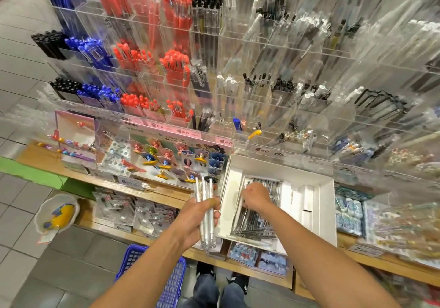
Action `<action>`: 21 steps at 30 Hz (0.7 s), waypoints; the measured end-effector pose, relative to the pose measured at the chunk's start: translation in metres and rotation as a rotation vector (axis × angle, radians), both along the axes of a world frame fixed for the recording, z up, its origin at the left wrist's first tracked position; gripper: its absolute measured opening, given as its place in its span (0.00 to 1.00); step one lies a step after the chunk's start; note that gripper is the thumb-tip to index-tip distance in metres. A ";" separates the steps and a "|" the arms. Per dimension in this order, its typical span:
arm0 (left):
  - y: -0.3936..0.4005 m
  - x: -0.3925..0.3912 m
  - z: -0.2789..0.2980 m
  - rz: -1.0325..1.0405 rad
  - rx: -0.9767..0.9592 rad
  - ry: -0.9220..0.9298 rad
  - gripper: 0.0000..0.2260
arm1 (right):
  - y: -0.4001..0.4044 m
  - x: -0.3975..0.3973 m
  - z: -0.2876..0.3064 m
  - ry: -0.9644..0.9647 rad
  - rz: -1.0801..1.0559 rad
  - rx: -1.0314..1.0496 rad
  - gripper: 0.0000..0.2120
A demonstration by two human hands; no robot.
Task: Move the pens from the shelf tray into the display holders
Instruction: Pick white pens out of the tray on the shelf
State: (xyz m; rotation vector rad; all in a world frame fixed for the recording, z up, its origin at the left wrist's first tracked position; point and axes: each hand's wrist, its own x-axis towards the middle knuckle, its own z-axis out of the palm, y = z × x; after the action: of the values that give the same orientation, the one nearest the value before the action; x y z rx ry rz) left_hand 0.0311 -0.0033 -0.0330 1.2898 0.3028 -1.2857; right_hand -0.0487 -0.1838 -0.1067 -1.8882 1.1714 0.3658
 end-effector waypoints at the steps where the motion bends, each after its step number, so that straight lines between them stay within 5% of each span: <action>1: -0.002 -0.001 0.001 0.003 -0.002 0.003 0.08 | -0.002 -0.003 0.004 -0.046 -0.010 0.019 0.11; 5: -0.010 -0.009 0.004 0.018 -0.014 -0.010 0.16 | -0.007 -0.018 0.033 -0.251 -0.121 0.198 0.02; 17: -0.030 -0.026 0.012 -0.086 -0.138 -0.047 0.43 | 0.007 -0.018 0.098 -0.661 -0.256 0.636 0.07; 21: -0.028 -0.022 0.012 -0.148 -0.164 0.016 0.36 | 0.009 -0.017 0.091 -0.689 -0.284 0.638 0.09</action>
State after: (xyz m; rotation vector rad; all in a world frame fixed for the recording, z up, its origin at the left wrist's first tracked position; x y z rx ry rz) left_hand 0.0086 -0.0318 -0.0205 1.1799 0.1116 -1.4157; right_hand -0.0653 -0.1749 -0.0152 -1.1218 0.7116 -0.0769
